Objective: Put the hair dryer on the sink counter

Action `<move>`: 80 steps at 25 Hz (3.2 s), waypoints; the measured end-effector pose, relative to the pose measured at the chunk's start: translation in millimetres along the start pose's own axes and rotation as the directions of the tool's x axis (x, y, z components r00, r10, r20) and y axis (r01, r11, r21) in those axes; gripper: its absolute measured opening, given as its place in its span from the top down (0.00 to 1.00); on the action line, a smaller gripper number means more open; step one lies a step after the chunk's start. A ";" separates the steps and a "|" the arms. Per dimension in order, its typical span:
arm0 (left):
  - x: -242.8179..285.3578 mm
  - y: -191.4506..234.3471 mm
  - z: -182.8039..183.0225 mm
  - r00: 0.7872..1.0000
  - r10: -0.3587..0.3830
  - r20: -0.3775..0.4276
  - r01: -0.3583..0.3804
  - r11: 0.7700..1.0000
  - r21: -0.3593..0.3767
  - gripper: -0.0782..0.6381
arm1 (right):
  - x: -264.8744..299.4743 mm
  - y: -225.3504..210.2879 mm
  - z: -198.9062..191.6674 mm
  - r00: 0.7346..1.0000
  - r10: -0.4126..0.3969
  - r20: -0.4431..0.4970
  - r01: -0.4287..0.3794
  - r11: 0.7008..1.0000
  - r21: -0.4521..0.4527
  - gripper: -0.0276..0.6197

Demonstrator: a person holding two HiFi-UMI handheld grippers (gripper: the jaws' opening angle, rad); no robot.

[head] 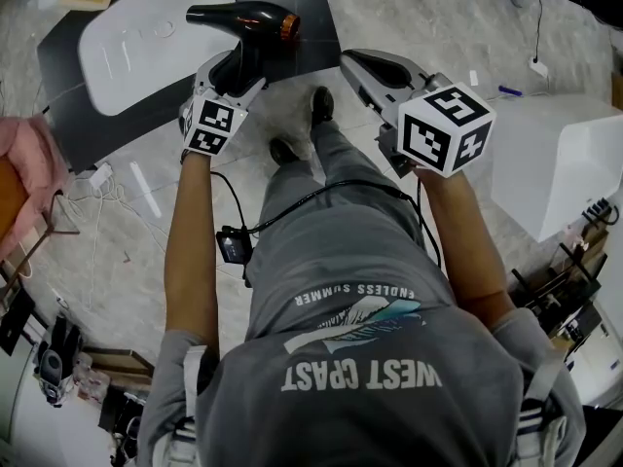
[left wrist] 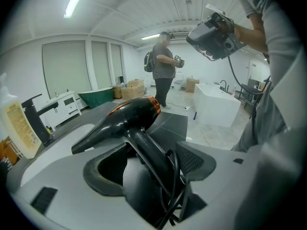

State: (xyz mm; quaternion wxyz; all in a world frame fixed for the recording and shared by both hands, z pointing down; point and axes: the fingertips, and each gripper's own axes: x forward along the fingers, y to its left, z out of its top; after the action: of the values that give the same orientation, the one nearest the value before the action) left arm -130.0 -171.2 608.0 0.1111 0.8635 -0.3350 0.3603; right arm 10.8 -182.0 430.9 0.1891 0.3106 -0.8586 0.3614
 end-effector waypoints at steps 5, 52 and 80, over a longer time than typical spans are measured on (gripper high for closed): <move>1.8 0.9 1.7 0.999 -0.024 0.028 0.025 0.999 -0.043 0.42 | 0.6 3.6 0.7 1.000 0.003 0.000 -0.003 1.000 -0.003 0.91; -193.1 23.7 96.2 0.898 0.241 0.367 -0.225 0.971 -0.086 0.71 | -31.5 53.4 42.3 0.991 0.055 0.121 -0.040 0.992 -0.123 0.91; -466.3 14.8 98.9 0.529 0.653 0.542 -0.536 0.752 -0.382 0.87 | -127.6 196.6 83.1 0.907 0.180 0.381 0.018 0.887 -0.461 0.92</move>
State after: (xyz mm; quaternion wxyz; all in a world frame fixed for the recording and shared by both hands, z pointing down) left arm -326.1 7.3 211.6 -0.0690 0.7519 -0.6552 0.0258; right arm -35.4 -85.3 206.4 0.0548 0.2903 -0.9517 0.0843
